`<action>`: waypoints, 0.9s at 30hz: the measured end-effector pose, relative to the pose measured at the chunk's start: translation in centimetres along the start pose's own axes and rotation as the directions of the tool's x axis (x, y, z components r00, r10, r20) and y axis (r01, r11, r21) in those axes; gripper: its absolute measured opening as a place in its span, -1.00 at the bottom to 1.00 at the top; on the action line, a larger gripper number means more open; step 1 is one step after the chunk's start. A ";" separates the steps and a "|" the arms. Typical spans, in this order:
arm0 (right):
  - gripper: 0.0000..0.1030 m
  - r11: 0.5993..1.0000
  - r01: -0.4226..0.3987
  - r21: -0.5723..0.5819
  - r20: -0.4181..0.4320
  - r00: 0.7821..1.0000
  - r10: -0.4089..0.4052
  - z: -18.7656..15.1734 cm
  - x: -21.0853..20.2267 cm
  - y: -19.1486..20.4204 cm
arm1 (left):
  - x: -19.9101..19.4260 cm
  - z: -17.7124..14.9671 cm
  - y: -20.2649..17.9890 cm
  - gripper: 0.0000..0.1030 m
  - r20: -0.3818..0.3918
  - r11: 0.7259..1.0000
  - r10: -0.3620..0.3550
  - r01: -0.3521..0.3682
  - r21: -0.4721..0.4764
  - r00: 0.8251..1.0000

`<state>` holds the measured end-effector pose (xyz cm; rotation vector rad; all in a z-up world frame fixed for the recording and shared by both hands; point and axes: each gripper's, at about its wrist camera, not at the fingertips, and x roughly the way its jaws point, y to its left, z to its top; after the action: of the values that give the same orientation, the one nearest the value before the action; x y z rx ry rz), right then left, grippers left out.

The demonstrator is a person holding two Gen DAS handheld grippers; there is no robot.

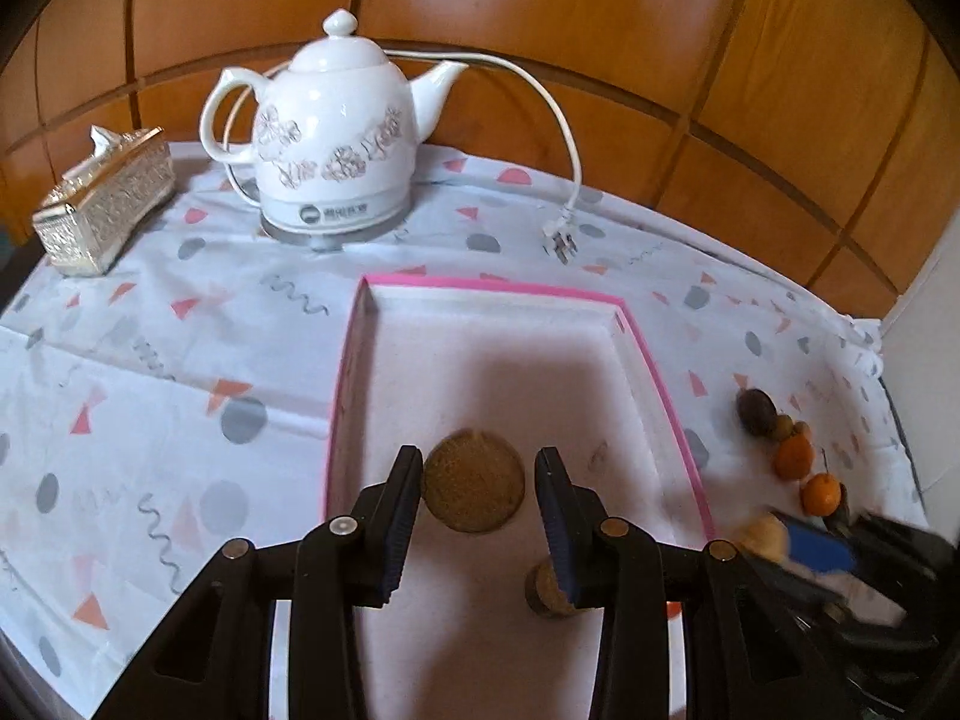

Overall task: Organize fruits
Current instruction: 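Carry the slice into the tray with the left gripper while the right places the potato there, then open both grippers and withdraw them from the tray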

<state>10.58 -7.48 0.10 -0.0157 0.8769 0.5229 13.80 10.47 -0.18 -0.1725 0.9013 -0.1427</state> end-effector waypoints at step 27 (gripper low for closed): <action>-0.28 0.968 0.201 0.151 0.066 0.975 -0.212 -2.8 -3.9 -3.0 | -3.7 -4.5 -5.0 0.42 0.086 0.993 0.110 -0.112 0.026 0.990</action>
<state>7.88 -12.41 0.55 0.0451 0.8201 0.2625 7.75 5.91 0.94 -0.0988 0.8221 -0.0452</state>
